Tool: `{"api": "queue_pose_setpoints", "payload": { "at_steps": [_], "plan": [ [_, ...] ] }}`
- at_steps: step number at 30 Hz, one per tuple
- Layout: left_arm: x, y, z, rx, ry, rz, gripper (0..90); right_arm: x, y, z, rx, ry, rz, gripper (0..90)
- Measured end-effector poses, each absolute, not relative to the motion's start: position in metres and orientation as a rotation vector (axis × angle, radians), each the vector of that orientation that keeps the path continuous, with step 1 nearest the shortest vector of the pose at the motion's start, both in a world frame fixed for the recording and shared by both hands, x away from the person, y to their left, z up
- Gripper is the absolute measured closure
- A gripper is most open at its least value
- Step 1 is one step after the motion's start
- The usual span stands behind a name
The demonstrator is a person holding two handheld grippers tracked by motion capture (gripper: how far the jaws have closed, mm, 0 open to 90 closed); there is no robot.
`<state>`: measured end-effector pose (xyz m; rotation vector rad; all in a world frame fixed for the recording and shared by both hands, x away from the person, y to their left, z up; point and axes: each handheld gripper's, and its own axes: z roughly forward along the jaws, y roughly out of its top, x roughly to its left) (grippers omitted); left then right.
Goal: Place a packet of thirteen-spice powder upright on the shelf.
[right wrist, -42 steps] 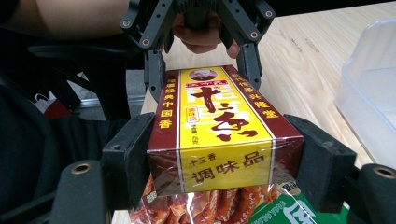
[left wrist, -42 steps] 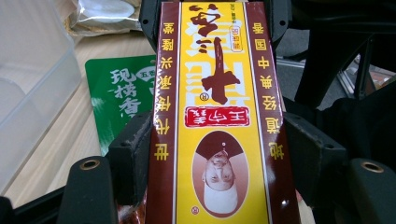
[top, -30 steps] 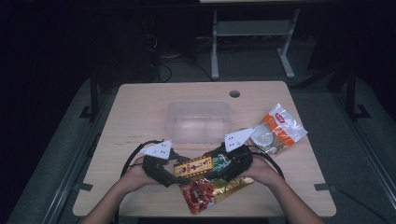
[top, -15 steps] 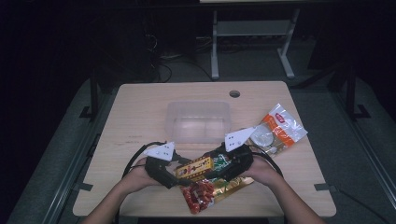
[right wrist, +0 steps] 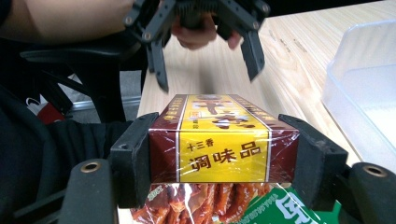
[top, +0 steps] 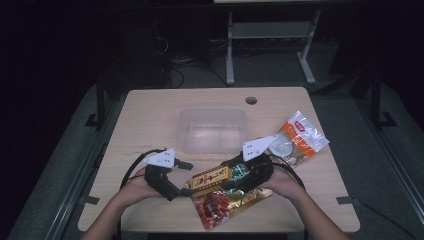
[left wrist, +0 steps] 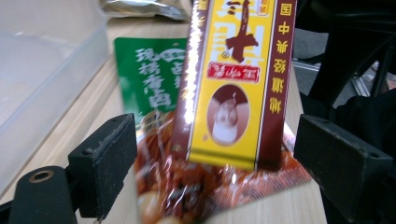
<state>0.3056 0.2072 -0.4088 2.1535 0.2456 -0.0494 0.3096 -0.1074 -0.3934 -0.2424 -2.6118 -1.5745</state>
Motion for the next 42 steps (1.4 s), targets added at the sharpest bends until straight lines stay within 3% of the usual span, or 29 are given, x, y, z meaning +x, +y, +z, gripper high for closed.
{"api": "queue_pose_setpoints", "payload": {
  "at_steps": [12,21,42],
  "plan": [
    [0.303,0.244,-0.412,2.203,0.407,0.044,13.1,0.315,-0.115,-0.386,-0.271,-2.696,-1.548,32.1],
    [0.293,0.256,-0.423,2.198,0.501,0.041,13.4,0.321,-0.122,-0.374,-0.315,-2.724,-1.559,32.1],
    [0.295,0.266,-0.435,2.262,0.532,0.071,13.8,0.368,-0.096,-0.330,-0.354,-2.833,-1.479,32.1]
  ]
}}
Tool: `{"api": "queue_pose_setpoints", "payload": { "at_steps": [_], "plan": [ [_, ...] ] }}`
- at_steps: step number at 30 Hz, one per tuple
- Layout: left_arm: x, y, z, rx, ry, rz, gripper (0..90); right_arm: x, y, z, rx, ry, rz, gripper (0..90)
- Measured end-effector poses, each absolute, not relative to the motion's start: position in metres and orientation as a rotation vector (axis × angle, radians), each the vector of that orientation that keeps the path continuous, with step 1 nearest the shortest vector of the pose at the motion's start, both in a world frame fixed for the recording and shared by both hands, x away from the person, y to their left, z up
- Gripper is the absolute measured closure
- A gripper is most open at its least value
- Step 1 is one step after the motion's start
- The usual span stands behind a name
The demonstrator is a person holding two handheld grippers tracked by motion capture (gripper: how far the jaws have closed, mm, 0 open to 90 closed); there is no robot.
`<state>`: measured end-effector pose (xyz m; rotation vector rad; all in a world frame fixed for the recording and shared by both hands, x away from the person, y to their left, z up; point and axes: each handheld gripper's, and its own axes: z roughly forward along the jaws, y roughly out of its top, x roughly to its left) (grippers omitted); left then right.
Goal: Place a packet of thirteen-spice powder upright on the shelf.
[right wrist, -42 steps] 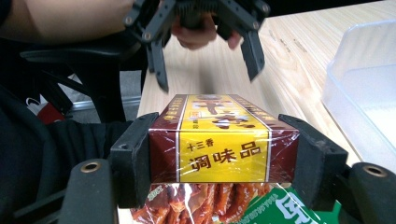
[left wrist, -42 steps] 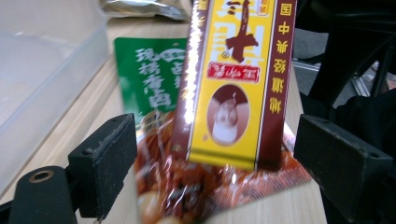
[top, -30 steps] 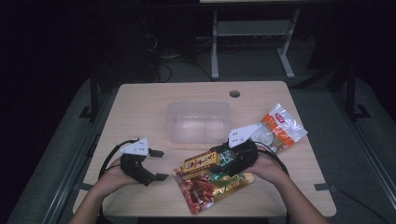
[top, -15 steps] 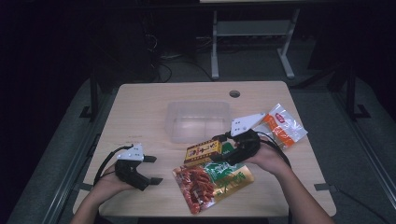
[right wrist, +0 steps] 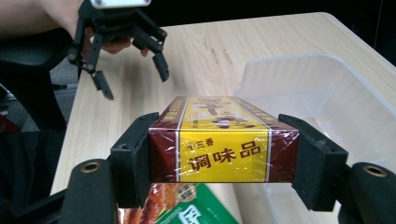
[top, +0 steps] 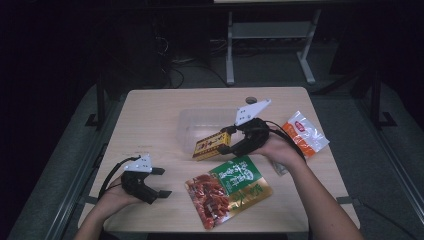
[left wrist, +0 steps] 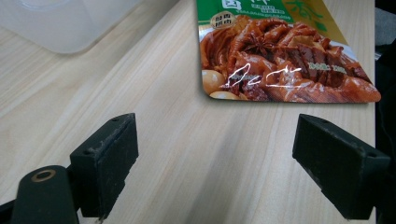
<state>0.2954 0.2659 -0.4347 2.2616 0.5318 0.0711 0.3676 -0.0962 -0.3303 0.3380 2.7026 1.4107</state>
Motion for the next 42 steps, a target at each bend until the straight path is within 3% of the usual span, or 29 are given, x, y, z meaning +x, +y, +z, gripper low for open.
{"api": "queue_pose_setpoints", "payload": {
  "at_steps": [15,30,42],
  "plan": [
    [0.297,0.265,-0.437,2.257,0.525,0.054,13.7,0.428,-0.053,-0.302,0.264,2.730,1.244,32.1],
    [0.297,0.267,-0.436,2.247,0.529,0.048,13.7,0.468,-0.023,-0.303,0.252,2.766,1.149,32.0],
    [0.296,0.267,-0.437,2.236,0.535,0.029,13.7,0.480,-0.007,-0.316,0.245,2.795,1.076,31.8]
  ]
}}
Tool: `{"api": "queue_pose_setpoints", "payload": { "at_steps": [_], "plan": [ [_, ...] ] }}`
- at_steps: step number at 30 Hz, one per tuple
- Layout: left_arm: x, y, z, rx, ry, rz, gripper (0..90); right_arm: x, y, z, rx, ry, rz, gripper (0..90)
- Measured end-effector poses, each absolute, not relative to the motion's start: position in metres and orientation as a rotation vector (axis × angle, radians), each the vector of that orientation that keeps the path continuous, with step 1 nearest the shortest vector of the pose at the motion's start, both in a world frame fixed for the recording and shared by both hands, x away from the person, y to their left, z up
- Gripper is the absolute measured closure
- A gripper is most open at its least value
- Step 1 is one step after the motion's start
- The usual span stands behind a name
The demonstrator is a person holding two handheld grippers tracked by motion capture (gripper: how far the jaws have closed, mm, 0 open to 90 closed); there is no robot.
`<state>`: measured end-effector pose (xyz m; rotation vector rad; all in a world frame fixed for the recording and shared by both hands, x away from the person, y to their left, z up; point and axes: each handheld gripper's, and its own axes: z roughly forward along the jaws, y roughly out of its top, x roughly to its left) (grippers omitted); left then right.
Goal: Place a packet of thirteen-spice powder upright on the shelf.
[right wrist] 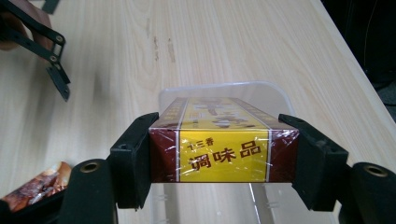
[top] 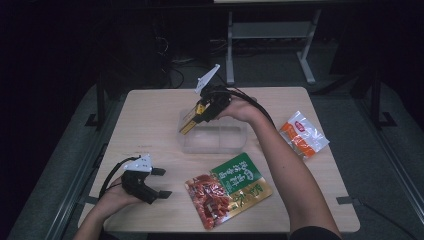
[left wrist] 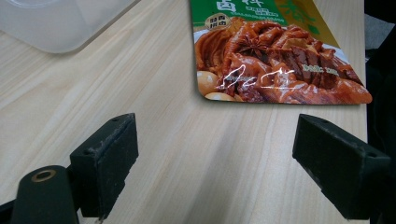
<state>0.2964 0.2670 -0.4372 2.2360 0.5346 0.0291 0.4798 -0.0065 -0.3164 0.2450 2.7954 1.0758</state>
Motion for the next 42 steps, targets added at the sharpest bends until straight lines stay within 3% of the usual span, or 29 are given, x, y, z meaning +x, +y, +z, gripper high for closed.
{"api": "queue_pose_setpoints", "payload": {
  "at_steps": [42],
  "plan": [
    [0.296,0.264,-0.439,2.255,0.511,0.001,13.7,0.497,0.043,-0.342,0.203,2.866,0.976,31.1]
  ]
}}
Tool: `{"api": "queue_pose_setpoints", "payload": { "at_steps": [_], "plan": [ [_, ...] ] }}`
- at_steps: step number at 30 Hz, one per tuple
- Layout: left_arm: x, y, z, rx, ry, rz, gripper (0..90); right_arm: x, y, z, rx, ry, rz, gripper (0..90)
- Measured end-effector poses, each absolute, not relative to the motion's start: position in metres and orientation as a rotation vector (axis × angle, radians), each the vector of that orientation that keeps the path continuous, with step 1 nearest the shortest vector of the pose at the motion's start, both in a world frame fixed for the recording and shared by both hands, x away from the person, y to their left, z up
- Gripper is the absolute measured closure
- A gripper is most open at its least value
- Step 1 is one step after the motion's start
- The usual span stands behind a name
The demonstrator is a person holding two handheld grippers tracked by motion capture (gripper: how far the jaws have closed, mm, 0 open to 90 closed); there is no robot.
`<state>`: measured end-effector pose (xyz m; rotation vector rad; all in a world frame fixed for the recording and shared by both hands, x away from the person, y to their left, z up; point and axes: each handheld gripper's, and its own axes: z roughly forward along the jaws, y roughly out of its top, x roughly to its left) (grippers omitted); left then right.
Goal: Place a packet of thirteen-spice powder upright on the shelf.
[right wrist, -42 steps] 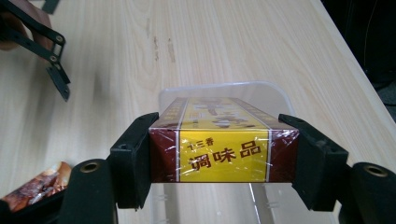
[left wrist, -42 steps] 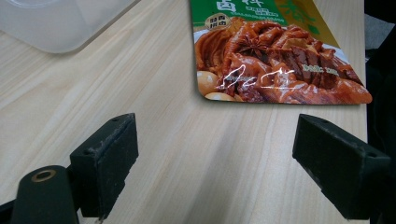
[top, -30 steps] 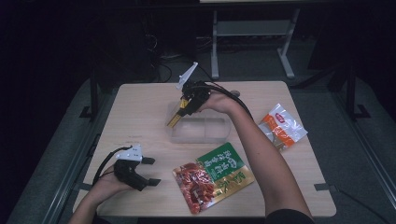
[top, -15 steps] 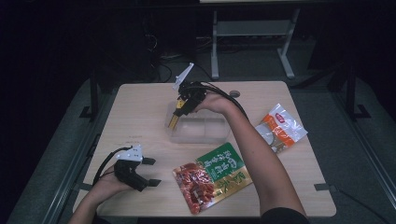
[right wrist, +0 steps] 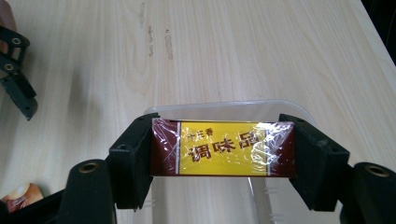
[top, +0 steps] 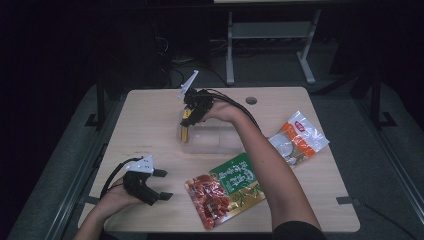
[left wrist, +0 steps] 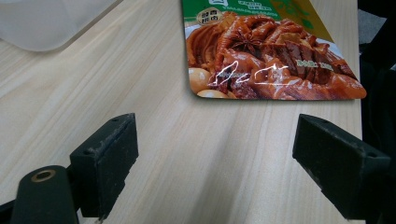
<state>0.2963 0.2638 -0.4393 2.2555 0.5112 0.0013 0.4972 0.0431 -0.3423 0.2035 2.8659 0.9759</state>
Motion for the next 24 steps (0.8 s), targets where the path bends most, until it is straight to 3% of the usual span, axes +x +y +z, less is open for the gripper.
{"api": "queue_pose_setpoints", "payload": {
  "at_steps": [12,24],
  "plan": [
    [0.297,0.263,-0.439,2.259,0.501,0.005,13.7,0.499,0.049,-0.348,0.255,2.862,1.046,25.2],
    [0.298,0.263,-0.438,2.253,0.513,0.015,13.7,0.472,0.009,-0.324,0.306,2.780,1.196,16.3]
  ]
}}
